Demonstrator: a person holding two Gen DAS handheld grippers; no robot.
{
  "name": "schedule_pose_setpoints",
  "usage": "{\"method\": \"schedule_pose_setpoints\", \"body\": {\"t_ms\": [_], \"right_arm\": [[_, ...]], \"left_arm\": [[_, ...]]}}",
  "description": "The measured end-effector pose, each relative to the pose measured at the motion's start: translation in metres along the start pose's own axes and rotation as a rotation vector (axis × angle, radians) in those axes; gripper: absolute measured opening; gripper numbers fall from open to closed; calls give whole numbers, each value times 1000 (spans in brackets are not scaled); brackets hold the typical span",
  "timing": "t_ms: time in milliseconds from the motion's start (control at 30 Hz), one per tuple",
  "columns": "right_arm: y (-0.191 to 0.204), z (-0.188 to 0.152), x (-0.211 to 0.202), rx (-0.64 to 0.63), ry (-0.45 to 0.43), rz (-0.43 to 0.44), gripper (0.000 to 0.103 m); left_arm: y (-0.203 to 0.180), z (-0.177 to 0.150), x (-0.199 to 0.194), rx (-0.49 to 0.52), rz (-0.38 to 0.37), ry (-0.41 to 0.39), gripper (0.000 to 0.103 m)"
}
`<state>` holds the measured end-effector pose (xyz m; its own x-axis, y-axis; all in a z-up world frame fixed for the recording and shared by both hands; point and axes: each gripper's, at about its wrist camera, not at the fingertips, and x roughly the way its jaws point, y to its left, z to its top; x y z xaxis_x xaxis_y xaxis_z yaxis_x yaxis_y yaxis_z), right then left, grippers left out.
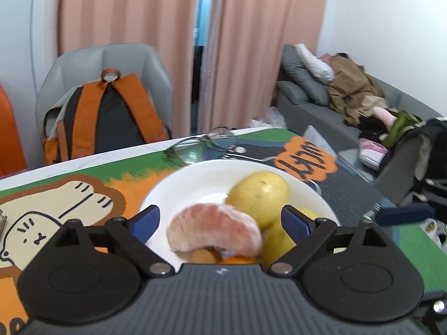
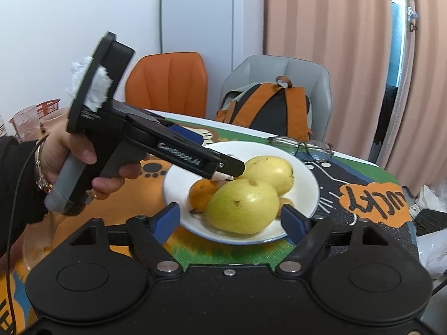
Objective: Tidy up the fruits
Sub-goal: 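Open the left gripper to drop the pomelo segment into the bowl while the right gripper withdraws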
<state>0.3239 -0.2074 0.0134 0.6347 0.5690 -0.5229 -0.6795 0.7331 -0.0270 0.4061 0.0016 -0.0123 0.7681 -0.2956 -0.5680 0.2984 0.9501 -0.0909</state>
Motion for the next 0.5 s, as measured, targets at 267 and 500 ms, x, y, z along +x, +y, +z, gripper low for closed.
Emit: {"method": "schedule_pose_setpoints", "body": {"t_ms": [267, 500], "right_arm": [[6, -13, -21, -2, -30, 47, 103], [18, -27, -32, -55, -3, 69, 103]], "left_arm": [[-6, -34, -48, 49, -97, -13, 98], [-6, -58, -85, 81, -141, -27, 99]]}}
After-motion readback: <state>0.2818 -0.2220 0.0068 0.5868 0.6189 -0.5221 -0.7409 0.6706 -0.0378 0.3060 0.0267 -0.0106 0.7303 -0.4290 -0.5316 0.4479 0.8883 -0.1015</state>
